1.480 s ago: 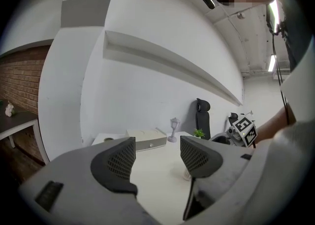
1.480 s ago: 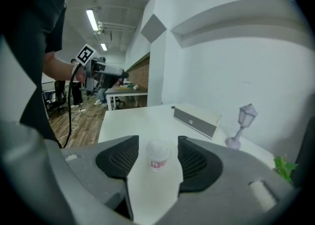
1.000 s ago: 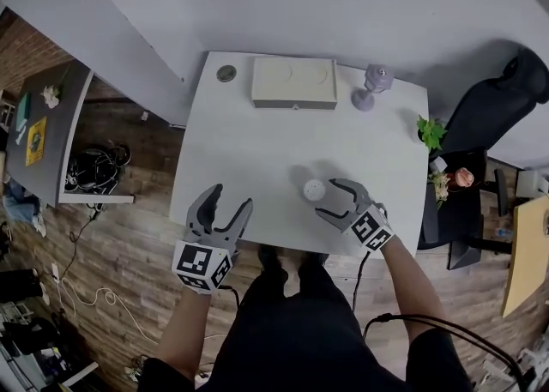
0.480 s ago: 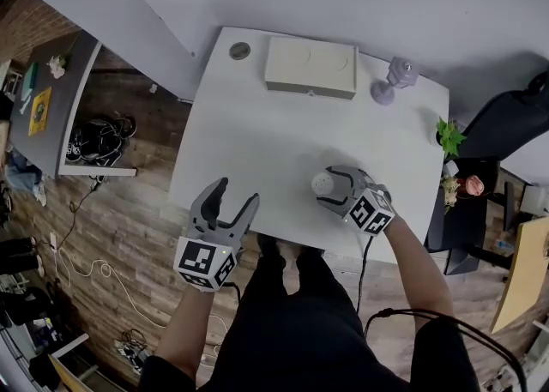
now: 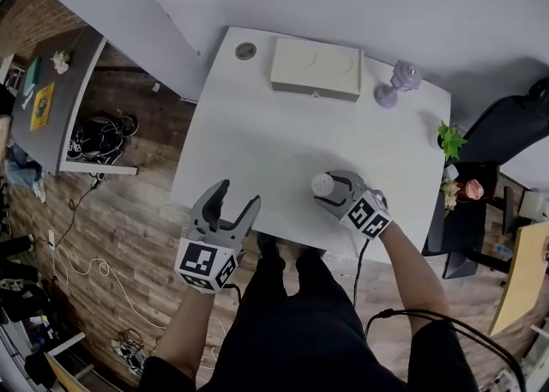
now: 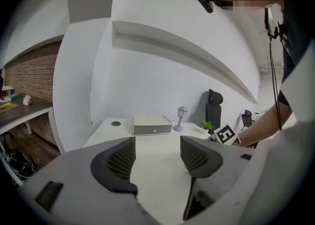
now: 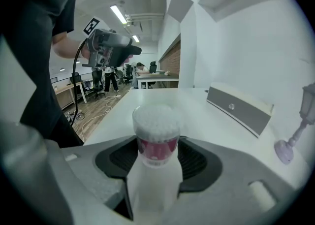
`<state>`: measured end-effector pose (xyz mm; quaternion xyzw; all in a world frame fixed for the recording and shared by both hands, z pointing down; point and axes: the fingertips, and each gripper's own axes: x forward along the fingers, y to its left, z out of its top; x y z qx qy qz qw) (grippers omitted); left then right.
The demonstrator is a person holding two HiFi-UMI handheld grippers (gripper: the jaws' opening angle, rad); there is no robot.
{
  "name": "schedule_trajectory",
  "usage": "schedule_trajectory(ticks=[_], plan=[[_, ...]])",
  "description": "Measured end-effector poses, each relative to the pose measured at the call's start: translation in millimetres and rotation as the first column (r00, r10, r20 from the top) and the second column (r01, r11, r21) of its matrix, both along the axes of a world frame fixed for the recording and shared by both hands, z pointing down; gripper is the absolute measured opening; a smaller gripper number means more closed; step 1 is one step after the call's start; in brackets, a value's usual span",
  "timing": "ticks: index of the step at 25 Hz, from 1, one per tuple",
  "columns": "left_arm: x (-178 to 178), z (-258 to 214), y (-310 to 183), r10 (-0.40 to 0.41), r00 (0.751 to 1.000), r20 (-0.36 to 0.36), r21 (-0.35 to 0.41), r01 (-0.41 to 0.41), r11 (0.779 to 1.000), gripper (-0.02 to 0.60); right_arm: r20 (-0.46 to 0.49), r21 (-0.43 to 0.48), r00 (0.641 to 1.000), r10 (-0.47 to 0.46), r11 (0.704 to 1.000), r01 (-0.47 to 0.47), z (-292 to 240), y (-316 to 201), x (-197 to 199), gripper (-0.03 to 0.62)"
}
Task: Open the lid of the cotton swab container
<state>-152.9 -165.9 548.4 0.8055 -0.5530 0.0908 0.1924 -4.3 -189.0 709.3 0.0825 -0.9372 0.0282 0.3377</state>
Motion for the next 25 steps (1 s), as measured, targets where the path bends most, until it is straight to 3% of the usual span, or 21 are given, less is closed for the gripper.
schedule_trajectory(ticks=[9, 16, 21, 25], plan=[[10, -27, -2, 0.080, 0.997, -0.001, 0.064, -0.080, 0.995, 0.281, 0.018, -0.008, 0.999, 0.035, 0.999, -0.035, -34, 6, -2, 0.252], [34, -43, 6, 0.218, 0.976, 0.026, 0.064, -0.219, 0.974, 0.281, 0.072, 0.024, 0.997, 0.028, 0.999, -0.029, -83, 13, -8, 0.251], [55, -63, 14, 0.335, 0.941, 0.044, 0.092, -0.337, 0.937, 0.281, 0.082, 0.073, 0.997, 0.000, 0.997, -0.006, -120, 18, -10, 0.250], [74, -80, 22, 0.453, 0.887, 0.090, 0.101, -0.461, 0.882, 0.281, 0.087, 0.117, 0.996, -0.026, 0.993, 0.016, -150, 25, -11, 0.250]])
